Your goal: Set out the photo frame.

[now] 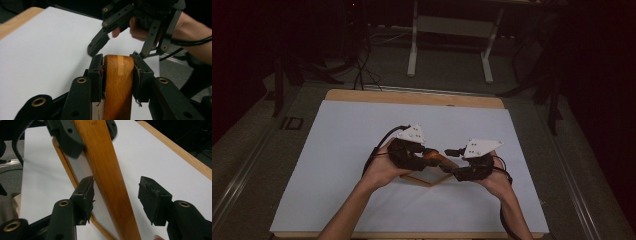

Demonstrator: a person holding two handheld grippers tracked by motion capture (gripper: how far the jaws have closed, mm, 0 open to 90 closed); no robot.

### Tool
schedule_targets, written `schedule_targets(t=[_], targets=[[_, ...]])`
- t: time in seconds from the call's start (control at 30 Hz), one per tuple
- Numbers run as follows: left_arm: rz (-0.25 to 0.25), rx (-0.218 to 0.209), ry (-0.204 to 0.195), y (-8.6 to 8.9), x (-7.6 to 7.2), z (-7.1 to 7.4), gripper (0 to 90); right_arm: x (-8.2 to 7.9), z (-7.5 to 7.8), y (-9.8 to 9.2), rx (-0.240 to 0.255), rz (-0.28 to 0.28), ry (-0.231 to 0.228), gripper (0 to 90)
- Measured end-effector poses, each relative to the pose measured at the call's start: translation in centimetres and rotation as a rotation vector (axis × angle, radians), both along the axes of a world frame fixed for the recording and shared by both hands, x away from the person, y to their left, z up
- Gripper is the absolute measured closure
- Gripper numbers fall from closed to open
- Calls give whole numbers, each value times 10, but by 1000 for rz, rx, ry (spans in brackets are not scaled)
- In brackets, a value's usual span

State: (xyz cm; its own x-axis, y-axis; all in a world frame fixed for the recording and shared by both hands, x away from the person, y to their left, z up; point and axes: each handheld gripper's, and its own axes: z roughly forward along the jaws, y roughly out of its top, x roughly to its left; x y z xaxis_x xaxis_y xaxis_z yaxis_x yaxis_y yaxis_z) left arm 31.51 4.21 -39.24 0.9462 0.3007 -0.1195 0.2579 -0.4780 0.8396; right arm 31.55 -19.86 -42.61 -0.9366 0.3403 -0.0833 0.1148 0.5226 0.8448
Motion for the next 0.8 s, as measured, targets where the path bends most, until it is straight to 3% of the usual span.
schedule_targets(t=[0.17,0.43,0.53,0.6,0.73,0.8], targets=[[-5,-16,22,-1,3,-2,639,1,-1,3,5,27,1,472],[28,7,18,0,5,-6,554,-1,-2,1,6,44,-12,640],[62,-27,16,5,5,-6,455,-2,-1,1,-8,40,-30,659],[83,-68,5,14,4,-4,443,-2,-2,0,-8,34,-32,664],[111,-100,-3,26,2,-4,397,-2,-3,-5,-8,18,-30,673],[126,-97,-34,33,-1,-6,385,-2,-3,-7,-8,15,-29,675]])
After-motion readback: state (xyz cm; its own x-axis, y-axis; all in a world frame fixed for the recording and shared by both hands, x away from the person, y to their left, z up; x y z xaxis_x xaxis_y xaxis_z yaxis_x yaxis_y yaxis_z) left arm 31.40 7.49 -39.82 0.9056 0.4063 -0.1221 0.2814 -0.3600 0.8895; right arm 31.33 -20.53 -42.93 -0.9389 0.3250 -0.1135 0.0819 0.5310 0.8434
